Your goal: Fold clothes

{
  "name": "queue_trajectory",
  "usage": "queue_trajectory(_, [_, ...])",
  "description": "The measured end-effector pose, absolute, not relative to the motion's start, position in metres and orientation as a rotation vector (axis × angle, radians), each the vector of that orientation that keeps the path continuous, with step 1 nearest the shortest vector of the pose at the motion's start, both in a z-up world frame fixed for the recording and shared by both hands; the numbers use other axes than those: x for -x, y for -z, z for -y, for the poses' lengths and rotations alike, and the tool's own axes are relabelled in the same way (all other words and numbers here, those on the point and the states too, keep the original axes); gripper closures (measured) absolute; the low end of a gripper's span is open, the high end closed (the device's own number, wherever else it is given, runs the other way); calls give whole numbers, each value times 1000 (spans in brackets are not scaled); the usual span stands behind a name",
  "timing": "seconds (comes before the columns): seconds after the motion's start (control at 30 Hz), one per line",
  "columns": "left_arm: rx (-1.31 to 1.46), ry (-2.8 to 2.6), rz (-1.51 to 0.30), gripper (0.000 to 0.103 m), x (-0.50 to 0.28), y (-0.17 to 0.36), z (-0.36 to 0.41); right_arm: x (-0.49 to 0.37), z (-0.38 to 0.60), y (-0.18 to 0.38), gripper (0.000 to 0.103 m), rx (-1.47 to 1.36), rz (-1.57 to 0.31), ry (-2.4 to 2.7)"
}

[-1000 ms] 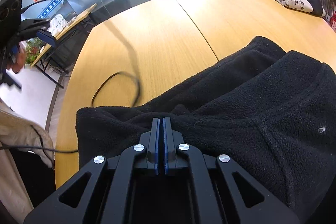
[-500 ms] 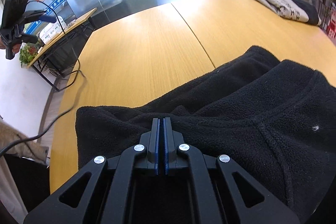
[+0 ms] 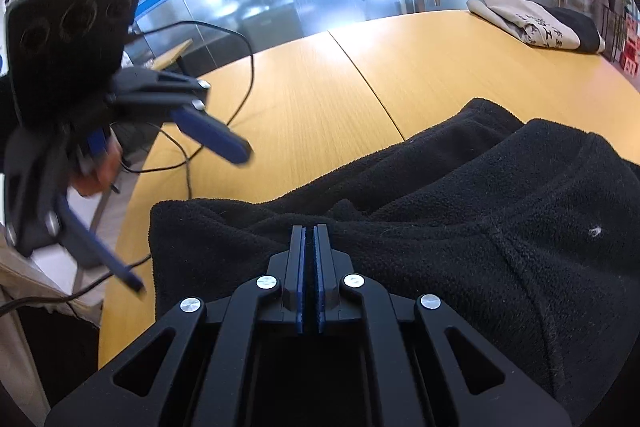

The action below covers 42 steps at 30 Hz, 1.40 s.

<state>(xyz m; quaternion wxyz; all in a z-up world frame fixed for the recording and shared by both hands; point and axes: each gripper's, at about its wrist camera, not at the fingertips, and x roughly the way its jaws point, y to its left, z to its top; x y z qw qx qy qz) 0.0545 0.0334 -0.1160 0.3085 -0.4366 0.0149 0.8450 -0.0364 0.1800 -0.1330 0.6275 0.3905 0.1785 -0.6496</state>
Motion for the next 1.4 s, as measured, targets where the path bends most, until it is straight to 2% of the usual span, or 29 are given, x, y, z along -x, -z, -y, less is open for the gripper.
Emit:
queue_trajectory(0.23, [1159, -2172, -140, 12, -58, 152, -50, 41, -178, 135, 99, -916, -346, 1474])
queue_trajectory(0.3, [1152, -2175, -169, 11, -62, 157, -50, 43, -182, 130, 94, -930, -313, 1486])
queue_trajectory(0.33, [1157, -2176, -201, 10, -65, 160, -52, 44, -186, 124, 90, -941, -291, 1498])
queue_trajectory(0.4, [1169, -2182, -196, 9, -65, 159, -53, 47, -195, 113, 53, -961, -242, 1525])
queue_trajectory(0.47, [1197, -2189, -131, 10, -62, 150, -49, 56, -227, 93, 47, -982, -143, 1574])
queue_trajectory(0.57, [1246, -2221, 146, 10, -56, 132, -25, 82, -284, 81, 23, -1091, 13, 1652])
queue_trajectory(0.67, [1317, -2211, 535, 9, -49, 129, 11, 118, -348, 89, 20, -1249, 138, 1691])
queue_trajectory(0.73, [1392, -2163, 734, 9, -45, 139, 31, 144, -378, 105, 19, -1361, 185, 1693])
queue_trajectory(0.8, [1432, -2102, 853, 9, -41, 153, 39, 167, -397, 124, 18, -1452, 234, 1657])
queue_trajectory(0.97, [1578, -1883, 1014, 9, -24, 203, 37, 197, -389, 163, 18, -1558, 337, 1474])
queue_trajectory(1.03, [1603, -1797, 1088, 6, -24, 216, 34, 198, -380, 171, 14, -1563, 345, 1433])
queue_trajectory(1.1, [1597, -1768, 1141, 2, -24, 222, 35, 194, -371, 178, 10, -1566, 327, 1432])
queue_trajectory(1.4, [1610, -1693, 1242, 1, -34, 233, 44, 230, -353, 197, 11, -1535, 404, 1485])
